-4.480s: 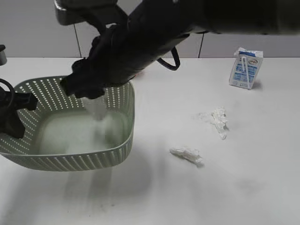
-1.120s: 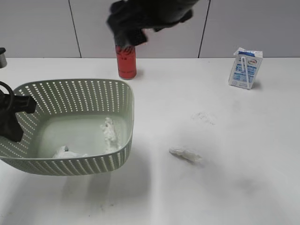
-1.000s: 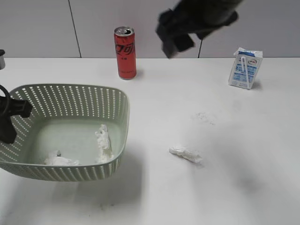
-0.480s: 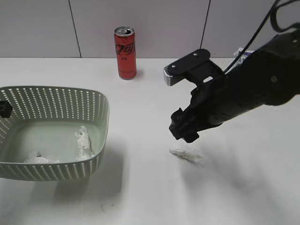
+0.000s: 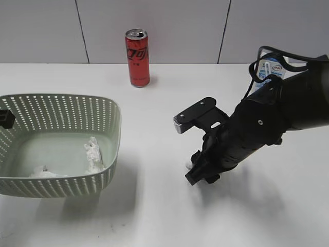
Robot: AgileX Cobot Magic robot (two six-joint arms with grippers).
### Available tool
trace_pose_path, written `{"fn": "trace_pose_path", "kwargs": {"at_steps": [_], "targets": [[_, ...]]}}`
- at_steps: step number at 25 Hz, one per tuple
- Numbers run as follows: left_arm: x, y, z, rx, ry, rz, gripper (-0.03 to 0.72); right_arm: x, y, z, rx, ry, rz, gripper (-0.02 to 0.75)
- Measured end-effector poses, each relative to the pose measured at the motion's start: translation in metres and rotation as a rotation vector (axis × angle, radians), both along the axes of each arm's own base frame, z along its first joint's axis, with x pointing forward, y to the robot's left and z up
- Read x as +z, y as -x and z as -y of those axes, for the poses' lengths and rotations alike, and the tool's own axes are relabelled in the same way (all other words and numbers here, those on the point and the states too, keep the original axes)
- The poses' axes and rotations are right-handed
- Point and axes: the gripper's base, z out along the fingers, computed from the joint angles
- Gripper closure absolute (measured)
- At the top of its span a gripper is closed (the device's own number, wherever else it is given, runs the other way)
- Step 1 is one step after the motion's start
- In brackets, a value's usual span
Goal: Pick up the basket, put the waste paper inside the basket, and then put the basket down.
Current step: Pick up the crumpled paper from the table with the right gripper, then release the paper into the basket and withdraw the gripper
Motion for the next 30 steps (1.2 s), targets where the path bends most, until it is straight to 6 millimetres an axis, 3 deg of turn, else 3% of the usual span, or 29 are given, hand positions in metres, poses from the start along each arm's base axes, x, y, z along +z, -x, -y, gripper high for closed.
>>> {"fn": "trace_pose_path", "kwargs": {"at_steps": [3, 5, 7, 9, 13, 15, 18, 20, 23, 25, 27, 30], "targets": [[0.0, 0.0, 0.0, 0.0, 0.0, 0.0, 0.688, 0.0, 0.0, 0.0, -0.004, 0.001, -0.004, 0.588], [0.0, 0.0, 0.0, 0.0, 0.0, 0.0, 0.688, 0.0, 0.001, 0.0, -0.016, -0.003, -0.011, 0.694], [0.0, 0.0, 0.0, 0.0, 0.0, 0.0, 0.688, 0.007, 0.002, 0.001, -0.03, -0.018, -0.005, 0.724], [0.0, 0.0, 0.0, 0.0, 0.0, 0.0, 0.688, 0.027, 0.002, 0.001, -0.031, -0.054, 0.039, 0.729], [0.0, 0.0, 0.0, 0.002, 0.004, 0.001, 0.688, 0.102, 0.004, -0.003, -0.017, -0.207, 0.222, 0.732], [0.0, 0.0, 0.002, 0.0, 0.01, 0.007, 0.688, 0.15, 0.012, -0.012, 0.05, -0.293, 0.347, 0.732], [-0.002, 0.0, 0.011, -0.025, 0.019, 0.001, 0.688, 0.205, 0.032, -0.038, 0.204, -0.398, 0.494, 0.732], [-0.008, -0.001, 0.019, -0.045, 0.027, -0.019, 0.688, 0.225, 0.047, -0.061, 0.286, -0.471, 0.552, 0.732], [-0.016, -0.003, 0.028, -0.045, 0.053, -0.044, 0.688, 0.222, 0.055, -0.092, 0.352, -0.535, 0.582, 0.731], [-0.017, -0.004, 0.03, -0.036, 0.069, -0.043, 0.688, 0.197, 0.051, -0.108, 0.366, -0.506, 0.538, 0.697], [-0.017, -0.004, 0.03, -0.034, 0.072, -0.039, 0.688, 0.17, 0.045, -0.119, 0.359, -0.467, 0.474, 0.576], [-0.017, -0.004, 0.03, -0.033, 0.074, -0.038, 0.688, 0.138, 0.039, -0.128, 0.358, -0.413, 0.414, 0.276]]}}
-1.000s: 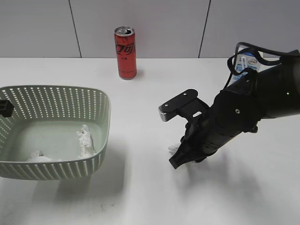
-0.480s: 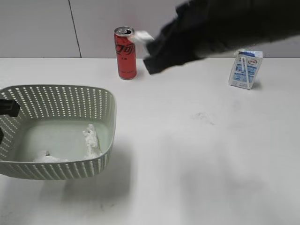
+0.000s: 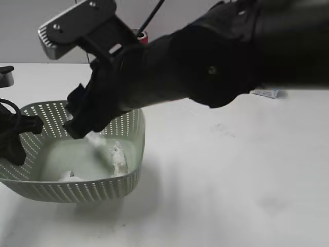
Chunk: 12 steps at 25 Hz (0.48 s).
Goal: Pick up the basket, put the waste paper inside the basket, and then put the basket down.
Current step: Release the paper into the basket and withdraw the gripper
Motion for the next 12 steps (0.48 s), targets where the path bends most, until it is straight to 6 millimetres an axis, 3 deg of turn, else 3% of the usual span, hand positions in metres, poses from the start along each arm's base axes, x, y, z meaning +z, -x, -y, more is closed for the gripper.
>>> {"fn": "trace_pose_path", "kwargs": {"at_steps": [2, 6, 8, 12], "targets": [[0.0, 0.0, 0.0, 0.0, 0.0, 0.0, 0.688, -0.004, -0.001, -0.001, -0.001, 0.011, -0.008, 0.143], [0.0, 0.0, 0.0, 0.001, 0.002, 0.0, 0.688, 0.01, -0.016, 0.015, -0.056, 0.026, -0.033, 0.142], [0.001, -0.001, 0.0, 0.001, 0.002, 0.003, 0.688, 0.024, -0.037, 0.037, -0.154, 0.024, -0.079, 0.167], [0.009, -0.009, 0.003, -0.002, 0.009, 0.023, 0.688, 0.055, -0.095, 0.11, -0.404, 0.071, -0.184, 0.179]]}}
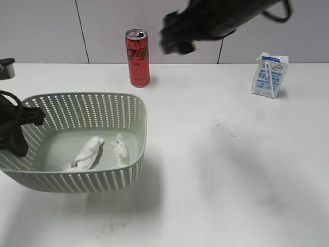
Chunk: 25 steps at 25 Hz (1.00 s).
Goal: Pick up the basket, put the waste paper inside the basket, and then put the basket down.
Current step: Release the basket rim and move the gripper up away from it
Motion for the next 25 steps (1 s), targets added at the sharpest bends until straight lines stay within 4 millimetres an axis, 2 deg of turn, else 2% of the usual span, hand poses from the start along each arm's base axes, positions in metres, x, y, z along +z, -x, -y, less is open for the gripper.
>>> {"fn": "trace_pose_path", "kwargs": {"at_steps": [2, 5, 6, 9, 12, 15, 17, 19, 21, 25], "targets": [[0.006, -0.008, 0.002, -0.002, 0.004, 0.011, 0.688, 0.015, -0.023, 0.044, -0.123, 0.03, -0.059, 0.179], [0.014, -0.025, 0.007, -0.006, 0.01, 0.023, 0.688, 0.032, -0.042, 0.106, -0.28, 0.06, -0.142, 0.179], [0.016, -0.032, 0.01, -0.008, 0.011, 0.025, 0.688, 0.037, -0.045, 0.126, -0.324, 0.073, -0.168, 0.179], [0.016, -0.053, 0.017, -0.018, 0.011, 0.015, 0.688, 0.046, -0.043, 0.167, -0.393, 0.13, -0.268, 0.179], [0.008, -0.076, 0.026, -0.026, 0.006, -0.011, 0.688, 0.053, -0.039, 0.186, -0.426, 0.179, -0.292, 0.18], [-0.004, -0.095, 0.032, -0.026, 0.004, -0.025, 0.688, 0.065, -0.029, 0.188, -0.434, 0.179, -0.272, 0.181], [-0.011, -0.103, 0.034, -0.026, 0.001, -0.031, 0.688, 0.078, -0.013, 0.189, -0.439, 0.159, -0.245, 0.181], [-0.019, -0.109, 0.035, -0.022, 0.002, -0.026, 0.688, 0.083, 0.01, 0.19, -0.44, 0.142, -0.239, 0.181], [-0.025, -0.113, 0.036, -0.015, 0.007, -0.009, 0.688, 0.089, 0.041, 0.192, -0.438, 0.122, -0.228, 0.181], [-0.028, -0.119, 0.038, -0.001, 0.024, 0.04, 0.682, 0.073, 0.105, 0.195, -0.43, 0.104, -0.255, 0.182]]}}
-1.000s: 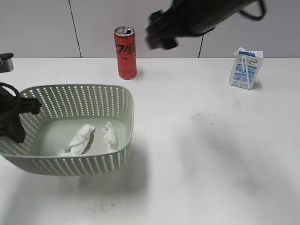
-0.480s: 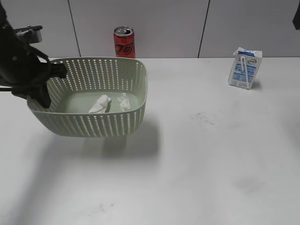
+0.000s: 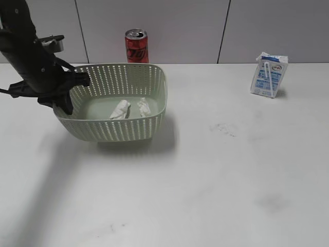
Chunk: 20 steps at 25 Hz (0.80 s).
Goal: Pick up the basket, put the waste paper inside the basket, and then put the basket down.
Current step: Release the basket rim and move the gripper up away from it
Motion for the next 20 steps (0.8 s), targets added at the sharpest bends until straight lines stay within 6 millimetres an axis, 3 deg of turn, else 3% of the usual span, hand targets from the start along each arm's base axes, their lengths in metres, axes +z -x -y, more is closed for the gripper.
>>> {"fn": "trace_pose_path", "kwargs": {"at_steps": [5, 10, 16, 20], "targets": [[-0.012, -0.002, 0.001, -0.002, -0.003, -0.024, 0.622, -0.04, 0.074, 0.007, -0.002, 0.0, -0.001, 0.182], [-0.021, -0.003, 0.001, -0.005, -0.008, -0.054, 0.431, -0.073, 0.132, 0.014, -0.008, 0.011, 0.099, 0.182], [-0.019, 0.001, -0.002, -0.027, -0.04, -0.086, 0.059, -0.1, 0.179, 0.02, -0.017, 0.025, 0.256, 0.182], [0.006, 0.005, -0.015, -0.024, -0.062, -0.058, 0.022, -0.102, 0.195, 0.022, -0.035, 0.001, 0.412, 0.183]]}}
